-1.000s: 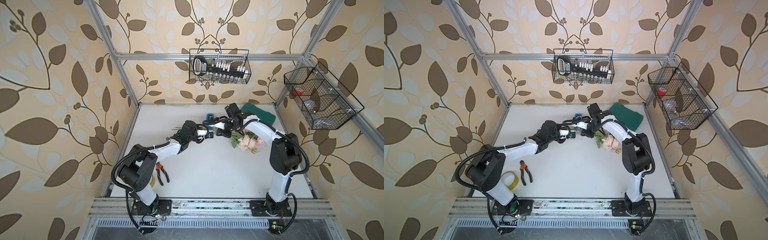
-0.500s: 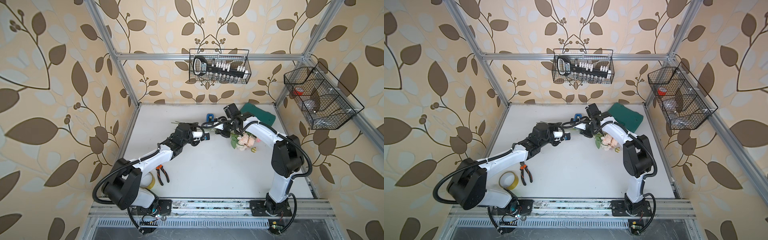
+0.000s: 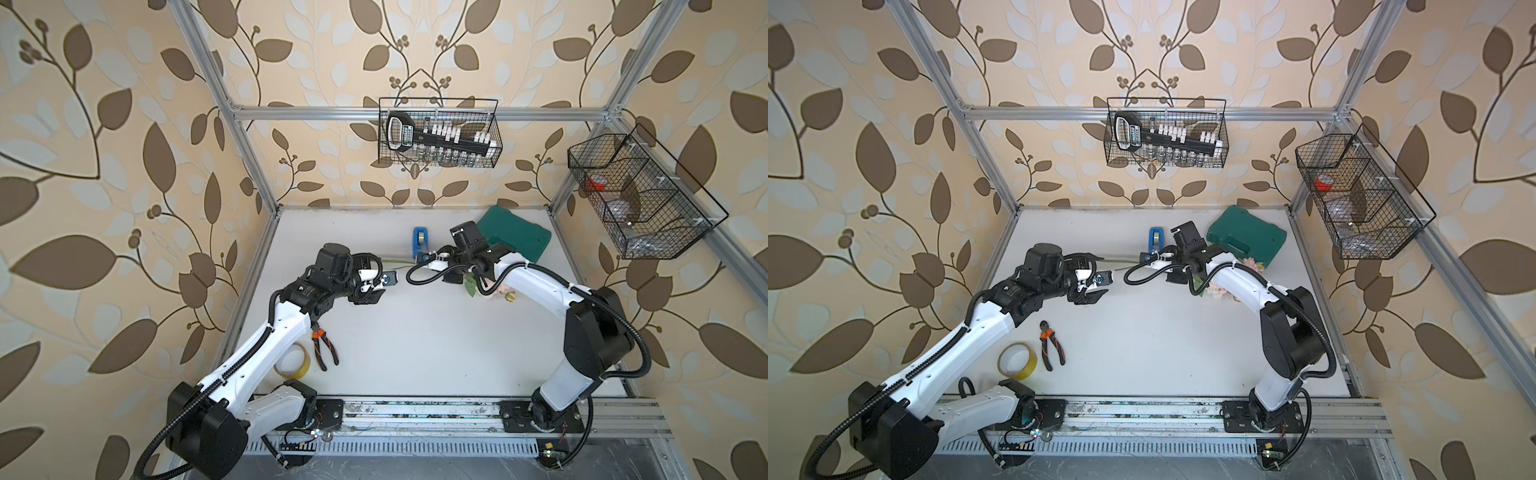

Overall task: Wrap bouquets with tape
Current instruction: Wrap the tape around the bouquet.

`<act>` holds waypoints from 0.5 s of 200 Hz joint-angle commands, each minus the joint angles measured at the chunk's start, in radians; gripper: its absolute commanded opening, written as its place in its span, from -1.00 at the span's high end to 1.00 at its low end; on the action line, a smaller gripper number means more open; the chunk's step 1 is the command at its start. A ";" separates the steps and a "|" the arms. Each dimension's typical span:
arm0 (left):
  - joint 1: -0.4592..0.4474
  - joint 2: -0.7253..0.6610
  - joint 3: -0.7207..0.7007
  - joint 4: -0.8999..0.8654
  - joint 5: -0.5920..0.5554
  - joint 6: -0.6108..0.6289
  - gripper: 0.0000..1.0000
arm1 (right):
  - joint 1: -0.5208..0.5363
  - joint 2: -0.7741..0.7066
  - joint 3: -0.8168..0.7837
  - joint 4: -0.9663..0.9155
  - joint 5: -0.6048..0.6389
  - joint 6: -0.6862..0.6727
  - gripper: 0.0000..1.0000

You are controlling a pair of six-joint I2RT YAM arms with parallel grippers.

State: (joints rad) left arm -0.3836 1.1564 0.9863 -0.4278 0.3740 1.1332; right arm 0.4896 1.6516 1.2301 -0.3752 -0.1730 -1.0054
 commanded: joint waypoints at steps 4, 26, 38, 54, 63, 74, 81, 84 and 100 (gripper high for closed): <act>0.031 0.087 0.123 -0.187 0.148 -0.044 -0.75 | 0.026 -0.085 -0.093 0.176 0.020 -0.107 1.00; 0.032 0.190 0.226 -0.284 0.177 -0.039 -0.75 | 0.028 -0.103 -0.129 0.227 0.032 -0.139 1.00; 0.032 0.235 0.261 -0.320 0.191 -0.022 -0.75 | 0.030 -0.099 -0.140 0.238 0.046 -0.159 1.00; 0.032 0.294 0.298 -0.345 0.197 -0.016 -0.74 | 0.037 -0.085 -0.151 0.261 0.070 -0.183 1.00; 0.032 0.339 0.321 -0.353 0.194 -0.010 -0.73 | 0.042 -0.078 -0.156 0.268 0.084 -0.197 1.00; 0.031 0.379 0.350 -0.362 0.190 -0.007 -0.74 | 0.045 -0.071 -0.166 0.288 0.096 -0.209 1.00; 0.031 0.407 0.375 -0.380 0.188 0.006 -0.73 | 0.046 -0.070 -0.176 0.304 0.102 -0.215 1.00; 0.031 0.418 0.387 -0.386 0.185 0.008 -0.74 | 0.047 -0.070 -0.181 0.313 0.105 -0.219 1.00; 0.030 0.488 0.451 -0.412 0.183 0.008 -0.72 | 0.050 -0.071 -0.207 0.359 0.115 -0.238 1.00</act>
State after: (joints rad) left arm -0.3527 1.5822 1.3430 -0.7525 0.5217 1.1206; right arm 0.5312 1.5715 1.0595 -0.1062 -0.0845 -1.1847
